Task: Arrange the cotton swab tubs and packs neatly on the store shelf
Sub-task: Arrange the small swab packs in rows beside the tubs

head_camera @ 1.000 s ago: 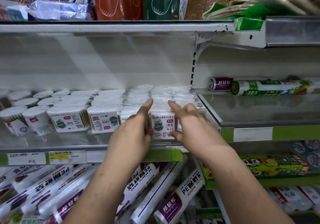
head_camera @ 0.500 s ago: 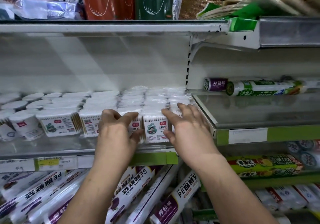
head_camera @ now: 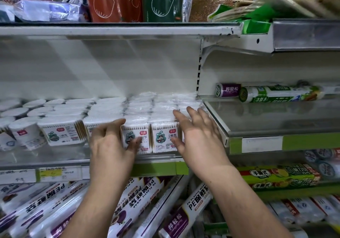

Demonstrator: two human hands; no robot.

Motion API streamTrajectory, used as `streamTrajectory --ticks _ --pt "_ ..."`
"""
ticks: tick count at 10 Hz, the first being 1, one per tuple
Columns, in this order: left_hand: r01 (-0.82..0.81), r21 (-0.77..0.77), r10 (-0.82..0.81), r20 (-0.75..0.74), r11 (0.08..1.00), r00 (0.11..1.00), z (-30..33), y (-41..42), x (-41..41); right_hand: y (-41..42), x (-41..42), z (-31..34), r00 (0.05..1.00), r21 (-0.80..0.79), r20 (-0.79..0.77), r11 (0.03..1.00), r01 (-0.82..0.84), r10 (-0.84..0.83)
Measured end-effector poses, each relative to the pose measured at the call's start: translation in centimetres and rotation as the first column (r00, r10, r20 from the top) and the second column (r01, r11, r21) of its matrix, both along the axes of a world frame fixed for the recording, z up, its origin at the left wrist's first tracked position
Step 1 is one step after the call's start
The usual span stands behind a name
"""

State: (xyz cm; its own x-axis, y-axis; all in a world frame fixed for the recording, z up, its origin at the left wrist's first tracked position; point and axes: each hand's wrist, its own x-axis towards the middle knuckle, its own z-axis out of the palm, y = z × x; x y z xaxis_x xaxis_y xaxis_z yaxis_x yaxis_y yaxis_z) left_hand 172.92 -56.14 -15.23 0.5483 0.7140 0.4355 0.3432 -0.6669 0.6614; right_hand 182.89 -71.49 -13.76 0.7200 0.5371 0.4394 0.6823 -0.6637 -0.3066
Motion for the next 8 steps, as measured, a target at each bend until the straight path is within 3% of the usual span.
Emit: streamTrajectory --ticks 1,3,5,8 --pt "0.058 -0.101 -0.057 0.014 0.993 0.998 -0.1 -0.1 0.1 0.2 0.2 -0.1 1.0 -0.037 0.0 0.999 -0.024 0.024" --pt "0.082 -0.129 -0.078 0.038 0.988 0.996 0.0 0.2 0.2 0.5 0.6 -0.3 0.999 -0.032 -0.009 0.999 -0.037 0.037" --pt "0.081 0.066 -0.077 -0.071 0.995 0.995 -0.8 -0.4 0.1 0.5 0.2 -0.3 0.999 -0.074 0.044 0.997 0.007 -0.003" --pt "0.083 0.135 -0.082 -0.011 0.987 0.997 -1.4 -1.8 -2.3 -1.5 -2.1 1.4 0.996 -0.038 -0.082 0.999 0.037 -0.04"
